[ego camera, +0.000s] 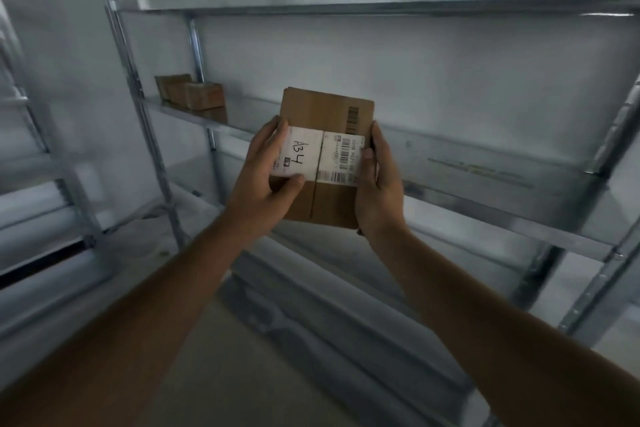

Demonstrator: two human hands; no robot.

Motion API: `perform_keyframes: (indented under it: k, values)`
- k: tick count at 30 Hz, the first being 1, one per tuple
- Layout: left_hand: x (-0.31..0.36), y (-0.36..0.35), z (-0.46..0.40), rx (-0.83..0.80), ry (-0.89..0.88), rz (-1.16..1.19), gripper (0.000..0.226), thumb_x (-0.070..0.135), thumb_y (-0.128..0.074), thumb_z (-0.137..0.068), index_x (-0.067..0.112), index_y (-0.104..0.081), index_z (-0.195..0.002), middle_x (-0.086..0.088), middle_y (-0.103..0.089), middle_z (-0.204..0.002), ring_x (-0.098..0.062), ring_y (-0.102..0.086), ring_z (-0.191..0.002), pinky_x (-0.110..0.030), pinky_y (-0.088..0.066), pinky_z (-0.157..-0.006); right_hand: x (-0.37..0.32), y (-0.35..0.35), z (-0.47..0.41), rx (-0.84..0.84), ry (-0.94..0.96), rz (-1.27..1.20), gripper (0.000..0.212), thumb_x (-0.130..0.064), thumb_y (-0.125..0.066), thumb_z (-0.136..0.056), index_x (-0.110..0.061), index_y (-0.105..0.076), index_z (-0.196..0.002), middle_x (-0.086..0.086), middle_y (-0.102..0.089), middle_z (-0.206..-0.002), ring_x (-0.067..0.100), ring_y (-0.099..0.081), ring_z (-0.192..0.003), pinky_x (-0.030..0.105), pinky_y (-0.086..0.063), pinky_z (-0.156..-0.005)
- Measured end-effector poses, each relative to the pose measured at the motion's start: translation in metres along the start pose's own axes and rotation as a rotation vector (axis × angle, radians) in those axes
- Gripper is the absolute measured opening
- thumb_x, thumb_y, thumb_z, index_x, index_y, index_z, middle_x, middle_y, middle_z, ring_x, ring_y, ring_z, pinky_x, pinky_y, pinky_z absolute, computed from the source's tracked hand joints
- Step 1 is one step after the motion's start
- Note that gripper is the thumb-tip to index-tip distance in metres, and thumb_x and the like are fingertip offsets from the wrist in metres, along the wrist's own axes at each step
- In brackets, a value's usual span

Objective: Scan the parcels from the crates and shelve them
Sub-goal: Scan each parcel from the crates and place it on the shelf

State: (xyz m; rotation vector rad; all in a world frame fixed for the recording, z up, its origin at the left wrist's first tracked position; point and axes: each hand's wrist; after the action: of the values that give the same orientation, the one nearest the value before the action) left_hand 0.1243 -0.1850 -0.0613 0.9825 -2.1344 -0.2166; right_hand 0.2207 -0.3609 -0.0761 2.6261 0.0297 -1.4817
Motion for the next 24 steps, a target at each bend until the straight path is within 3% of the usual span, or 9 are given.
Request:
perform_keyframes:
  k: [4, 8, 11, 16, 21, 24]
  values:
    - [-0.041, 0.017, -0.031, 0.034, 0.013, -0.07, 0.088, 0.007, -0.072, -0.096, 0.015, -0.021, -0.167, 0.001, -0.013, -0.173, -0.005, -0.02, -0.155, -0.007, -0.034, -0.113, 0.016, -0.048, -0.047, -0.057, 0.053, 0.007, 0.055, -0.056, -0.031, -0.111, -0.047, -0.028, -0.165, 0.001, -0.057, -0.141, 0.01, -0.06, -0.12, 0.037, -0.056, -0.1]
    - [-0.09, 0.039, -0.06, 0.054, -0.045, -0.154, 0.087, 0.009, -0.073, -0.095, 0.009, -0.023, -0.166, -0.001, -0.01, -0.175, -0.013, -0.016, -0.16, -0.008, -0.033, -0.114, 0.027, -0.101, -0.082, -0.08, 0.062, -0.003, 0.054, -0.056, -0.031, -0.111, -0.049, -0.029, -0.164, 0.001, -0.058, -0.139, 0.012, -0.06, -0.122, 0.045, -0.055, -0.104]
    - [-0.132, 0.058, -0.079, 0.053, -0.05, -0.155, 0.085, 0.015, -0.072, -0.096, 0.008, -0.024, -0.166, 0.0, -0.011, -0.175, -0.016, -0.018, -0.16, -0.012, -0.035, -0.116, 0.036, -0.143, -0.104, -0.089, 0.072, 0.001, 0.053, -0.053, -0.031, -0.112, -0.047, -0.03, -0.164, 0.001, -0.059, -0.137, 0.013, -0.061, -0.122, 0.042, -0.056, -0.104]
    - [-0.216, 0.095, -0.111, 0.041, -0.046, -0.124, 0.086, 0.017, -0.072, -0.097, 0.008, -0.022, -0.166, 0.003, -0.01, -0.176, -0.008, -0.014, -0.16, -0.023, -0.039, -0.119, 0.05, -0.225, -0.134, -0.076, 0.062, 0.022, 0.05, -0.051, -0.032, -0.114, -0.047, -0.032, -0.164, -0.001, -0.058, -0.138, 0.012, -0.059, -0.124, 0.04, -0.056, -0.105]
    - [-0.298, 0.141, -0.146, -0.004, -0.051, -0.08, 0.086, 0.011, -0.072, -0.097, 0.008, -0.022, -0.166, 0.004, -0.006, -0.175, 0.018, -0.007, -0.15, -0.009, -0.039, -0.11, 0.057, -0.314, -0.159, -0.029, 0.027, 0.038, 0.05, -0.05, -0.033, -0.114, -0.046, -0.033, -0.164, 0.0, -0.058, -0.137, 0.009, -0.059, -0.122, 0.036, -0.058, -0.103]
    - [-0.34, 0.167, -0.169, -0.038, -0.034, -0.069, 0.086, 0.011, -0.072, -0.097, 0.009, -0.021, -0.167, 0.006, -0.005, -0.175, 0.025, -0.004, -0.145, -0.004, -0.035, -0.108, 0.059, -0.361, -0.175, -0.004, -0.003, 0.05, 0.049, -0.051, -0.034, -0.114, -0.045, -0.036, -0.163, 0.001, -0.06, -0.134, 0.008, -0.061, -0.12, 0.03, -0.059, -0.098]
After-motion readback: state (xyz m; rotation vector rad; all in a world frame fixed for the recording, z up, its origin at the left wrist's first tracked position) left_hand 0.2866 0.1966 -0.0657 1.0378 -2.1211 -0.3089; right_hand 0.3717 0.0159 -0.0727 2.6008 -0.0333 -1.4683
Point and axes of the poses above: each hand's wrist, its own z-axis away from the middle knuckle, its own y-axis out of the back of the hand, x = y × z
